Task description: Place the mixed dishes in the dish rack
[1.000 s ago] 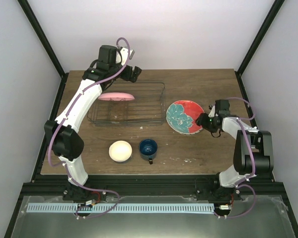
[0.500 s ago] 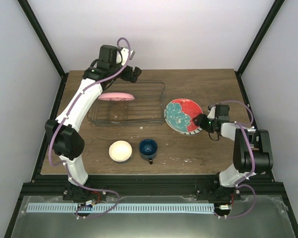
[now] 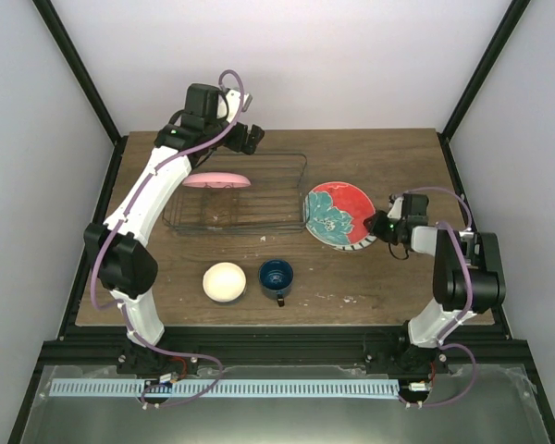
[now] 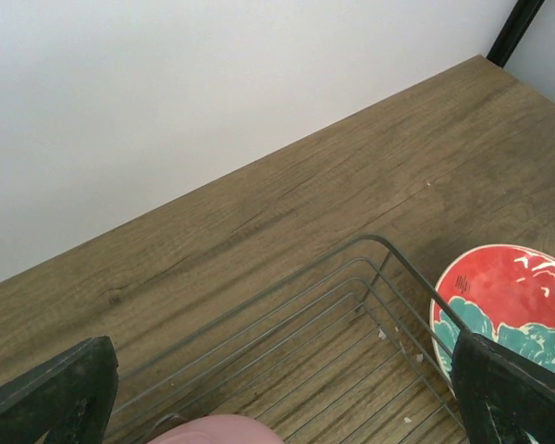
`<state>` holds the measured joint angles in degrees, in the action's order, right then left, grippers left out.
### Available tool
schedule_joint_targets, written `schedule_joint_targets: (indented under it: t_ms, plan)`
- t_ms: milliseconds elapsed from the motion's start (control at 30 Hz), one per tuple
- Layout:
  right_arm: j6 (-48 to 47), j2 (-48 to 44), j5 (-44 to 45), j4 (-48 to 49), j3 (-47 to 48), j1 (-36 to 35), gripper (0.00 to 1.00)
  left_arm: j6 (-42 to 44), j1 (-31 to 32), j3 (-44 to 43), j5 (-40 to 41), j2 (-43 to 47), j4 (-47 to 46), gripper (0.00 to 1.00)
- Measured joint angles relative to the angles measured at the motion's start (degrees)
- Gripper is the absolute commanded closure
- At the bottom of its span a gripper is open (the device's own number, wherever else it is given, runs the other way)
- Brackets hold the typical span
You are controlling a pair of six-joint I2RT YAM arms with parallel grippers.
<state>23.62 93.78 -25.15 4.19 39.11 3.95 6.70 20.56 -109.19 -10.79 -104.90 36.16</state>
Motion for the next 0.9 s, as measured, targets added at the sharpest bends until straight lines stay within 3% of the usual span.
schedule_joint_targets:
  t_ms: [267,500,900]
  plan:
    - [1.55,1.31,-2.54,-2.38,2.05,0.04,0.99,0.70,0.04,0.00,-0.13,-0.28,0.04,0.00]
    - [0.50,1.20,-0.90,-9.94,6.14,0.13,0.99,0.74,0.09,0.28,-2.71,-0.28,-0.11,0.00]
    - [-2.32,-2.05,-2.45,-16.98,8.15,7.54,0.99,0.72,0.59,0.94,-4.74,-0.48,-0.13,0.00]
